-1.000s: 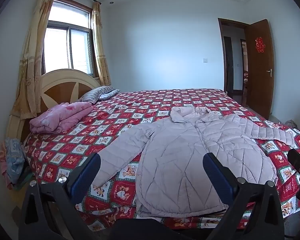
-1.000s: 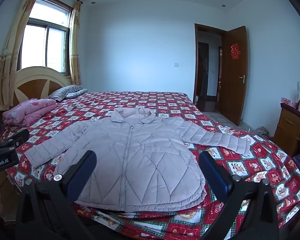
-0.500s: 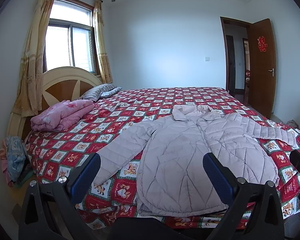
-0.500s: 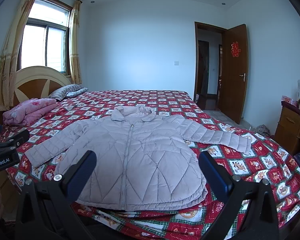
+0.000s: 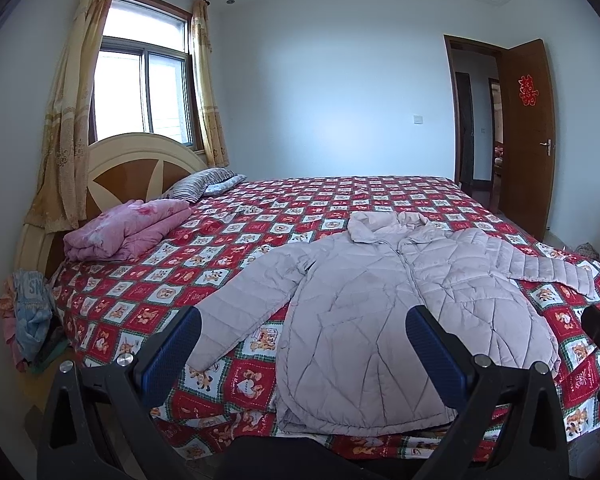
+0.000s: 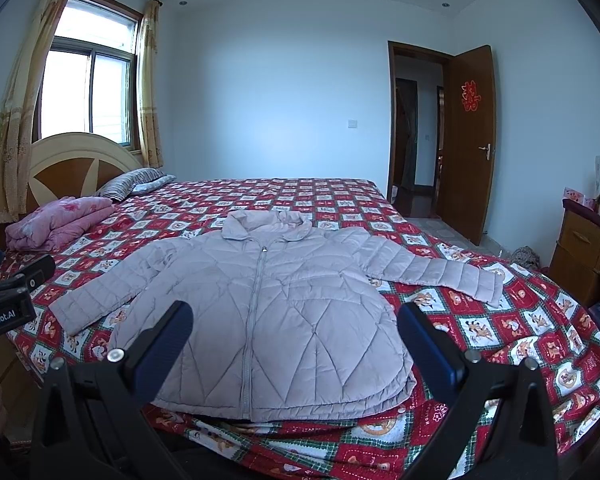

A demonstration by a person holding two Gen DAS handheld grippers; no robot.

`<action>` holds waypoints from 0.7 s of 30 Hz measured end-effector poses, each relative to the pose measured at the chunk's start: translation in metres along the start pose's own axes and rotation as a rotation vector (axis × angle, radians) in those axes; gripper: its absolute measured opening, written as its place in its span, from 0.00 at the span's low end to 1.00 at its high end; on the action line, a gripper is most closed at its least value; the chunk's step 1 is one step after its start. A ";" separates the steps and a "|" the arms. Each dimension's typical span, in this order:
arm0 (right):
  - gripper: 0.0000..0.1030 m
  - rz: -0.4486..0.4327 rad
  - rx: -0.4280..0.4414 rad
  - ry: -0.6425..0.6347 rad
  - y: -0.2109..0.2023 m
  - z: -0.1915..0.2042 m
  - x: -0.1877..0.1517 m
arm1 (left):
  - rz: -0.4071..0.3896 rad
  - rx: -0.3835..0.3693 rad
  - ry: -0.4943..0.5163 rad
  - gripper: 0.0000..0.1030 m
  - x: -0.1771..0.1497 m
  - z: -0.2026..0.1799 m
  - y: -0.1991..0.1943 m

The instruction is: Fold large clothes

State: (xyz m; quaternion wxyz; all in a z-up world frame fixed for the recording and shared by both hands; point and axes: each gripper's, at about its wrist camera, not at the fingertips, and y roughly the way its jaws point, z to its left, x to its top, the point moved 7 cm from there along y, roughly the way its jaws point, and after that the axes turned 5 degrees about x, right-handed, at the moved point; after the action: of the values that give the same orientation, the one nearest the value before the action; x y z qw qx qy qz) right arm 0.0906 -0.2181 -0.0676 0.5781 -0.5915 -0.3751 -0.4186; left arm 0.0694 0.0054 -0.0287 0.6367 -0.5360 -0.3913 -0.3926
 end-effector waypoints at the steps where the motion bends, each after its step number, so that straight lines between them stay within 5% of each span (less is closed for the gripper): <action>1: 1.00 0.000 0.000 0.000 0.000 0.000 0.000 | 0.000 0.000 0.001 0.99 0.000 0.000 0.000; 21: 1.00 0.008 0.003 0.007 0.002 0.002 -0.003 | 0.002 0.001 0.007 0.99 -0.002 0.002 0.003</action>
State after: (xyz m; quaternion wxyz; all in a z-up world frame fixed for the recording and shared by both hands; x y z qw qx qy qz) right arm 0.0918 -0.2166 -0.0714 0.5820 -0.5908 -0.3713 -0.4175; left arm 0.0717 0.0077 -0.0313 0.6388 -0.5347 -0.3889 -0.3934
